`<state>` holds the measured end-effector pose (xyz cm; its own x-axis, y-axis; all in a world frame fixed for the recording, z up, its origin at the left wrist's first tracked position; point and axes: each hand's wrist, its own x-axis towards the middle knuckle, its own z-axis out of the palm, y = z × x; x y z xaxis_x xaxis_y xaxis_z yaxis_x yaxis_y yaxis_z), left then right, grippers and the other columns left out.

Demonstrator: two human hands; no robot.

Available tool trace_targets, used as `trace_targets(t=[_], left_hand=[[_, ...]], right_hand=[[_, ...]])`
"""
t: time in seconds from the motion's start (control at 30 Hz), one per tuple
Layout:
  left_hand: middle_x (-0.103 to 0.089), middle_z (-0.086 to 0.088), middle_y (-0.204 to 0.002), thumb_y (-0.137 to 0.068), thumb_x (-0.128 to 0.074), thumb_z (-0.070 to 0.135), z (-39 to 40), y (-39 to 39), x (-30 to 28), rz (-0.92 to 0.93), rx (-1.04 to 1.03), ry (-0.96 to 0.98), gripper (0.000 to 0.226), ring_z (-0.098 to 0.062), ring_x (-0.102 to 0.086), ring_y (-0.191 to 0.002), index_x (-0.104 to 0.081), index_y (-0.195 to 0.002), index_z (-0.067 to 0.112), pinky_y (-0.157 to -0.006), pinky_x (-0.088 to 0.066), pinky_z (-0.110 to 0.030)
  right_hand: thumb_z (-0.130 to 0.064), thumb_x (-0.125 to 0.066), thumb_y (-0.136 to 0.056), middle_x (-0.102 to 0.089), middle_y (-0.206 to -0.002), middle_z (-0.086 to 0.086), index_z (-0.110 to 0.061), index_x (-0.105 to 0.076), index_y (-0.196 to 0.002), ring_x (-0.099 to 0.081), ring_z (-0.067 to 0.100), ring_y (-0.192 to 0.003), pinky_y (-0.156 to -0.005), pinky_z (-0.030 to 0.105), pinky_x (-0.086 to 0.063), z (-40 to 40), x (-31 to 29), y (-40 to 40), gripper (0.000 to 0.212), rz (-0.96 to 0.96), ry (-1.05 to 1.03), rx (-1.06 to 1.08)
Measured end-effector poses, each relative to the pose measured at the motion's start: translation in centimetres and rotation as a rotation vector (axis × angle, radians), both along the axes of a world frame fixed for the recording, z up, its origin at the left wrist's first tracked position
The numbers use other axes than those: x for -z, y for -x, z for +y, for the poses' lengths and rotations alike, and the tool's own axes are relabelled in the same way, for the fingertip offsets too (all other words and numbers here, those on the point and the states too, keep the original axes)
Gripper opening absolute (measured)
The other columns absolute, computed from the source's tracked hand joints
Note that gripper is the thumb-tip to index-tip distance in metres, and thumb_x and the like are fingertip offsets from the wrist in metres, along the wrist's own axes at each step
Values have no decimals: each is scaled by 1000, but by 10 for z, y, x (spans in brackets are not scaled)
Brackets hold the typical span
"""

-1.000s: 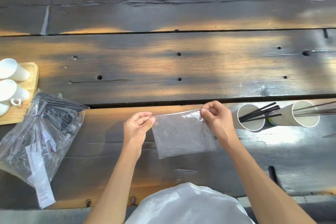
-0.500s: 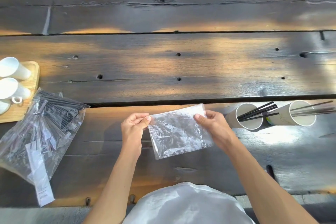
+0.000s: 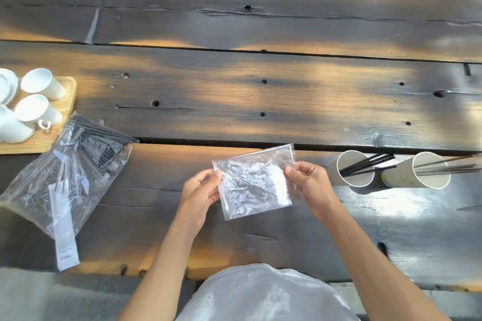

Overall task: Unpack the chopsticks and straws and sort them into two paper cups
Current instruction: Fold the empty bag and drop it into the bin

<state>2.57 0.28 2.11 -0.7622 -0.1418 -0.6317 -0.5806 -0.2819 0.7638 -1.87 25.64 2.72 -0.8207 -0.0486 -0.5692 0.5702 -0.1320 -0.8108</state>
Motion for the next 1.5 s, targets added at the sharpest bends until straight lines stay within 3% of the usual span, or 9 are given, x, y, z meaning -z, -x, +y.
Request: trace_targets(t=[0.17, 0.37, 0.6, 0.7, 0.8, 0.9, 1.03, 1.23, 1.5], left_hand=[[-78, -13, -95, -92, -71, 21, 14, -30, 6, -15, 47, 105, 19, -32, -71, -94, -74, -96, 3, -89, -53, -48], [-78, -10, -84, -89, -73, 16, 46, -62, 3, -63, -227, 173, 14, -22, -67, -78, -74, -85, 3, -75, -50, -40], [-70, -14, -76, -90, -72, 16, 87, -150, -7, -82, -417, 80, 17, -25, -60, -70, -73, -92, -1, -70, -46, -39], [-72, -9, -77, -89, -74, 17, 106, -200, -9, -124, -450, 92, 18, -19, -65, -72, -72, -95, 0, -66, -50, -27], [-72, -8, -76, -81, -80, 21, 121, -248, -3, -173, -514, 49, 25, -18, -68, -73, -71, -94, 1, -72, -51, -33], [-71, -5, -76, -83, -79, 16, 133, -289, 7, -193, -552, 25, 24, -14, -66, -72, -70, -95, -3, -79, -50, -36], [-71, -9, -80, -90, -71, 13, 143, -333, 30, -265, -804, 5, 13, -18, -65, -76, -71, -94, 0, -77, -52, -34], [-66, -14, -68, -95, -65, 12, 147, -393, 81, -391, -1093, 5, 13, -17, -60, -58, -69, -95, 0, -56, -46, -28], [-55, -10, -65, -96, -54, -9, 146, -454, 186, -510, -1263, -10, 16, -13, -53, -46, -52, -93, 7, -41, -45, -22]], right_hand=[[-9, -68, -92, -55, -72, 11, -16, -69, -67, -46, 16, -59, -52, 24, -38, 12, 3, -8, 25, 4, -4, -27], [-8, -65, -93, -74, -83, 7, -1, -69, -93, -69, 19, -75, -64, 27, -53, 30, 3, -21, 8, -22, 83, -229], [-17, -67, -93, -72, -90, 17, 13, -62, -96, -71, 29, -91, -87, 46, -58, 42, 12, -45, 31, -31, -7, -483], [-8, -62, -95, -74, -87, 14, 0, -71, -88, -71, 26, -84, -83, 44, -59, 30, 10, -62, 14, -19, -38, -598], [-8, -62, -94, -71, -75, 1, 4, -62, -75, -68, 17, -76, -77, 40, -57, 15, 8, -82, 23, -19, -69, -729], [-6, -59, -95, -51, -54, -13, -12, -47, -60, -53, 2, -61, -67, 28, -48, -3, 3, -106, 37, -17, -113, -860], [1, -57, -92, -38, -54, 0, -9, -45, -63, -37, 12, -46, -44, 20, -41, -29, 9, -141, 33, -4, -203, -991], [-10, -60, -91, -47, -46, 8, -4, -50, -69, -42, 15, -37, -41, 23, -34, -68, 58, -205, 25, 45, -386, -1220], [1, -48, -98, -55, -53, 4, -2, -54, -75, -55, 20, -46, -39, 24, -42, -96, 187, -272, 24, -259, -535, -1224]])
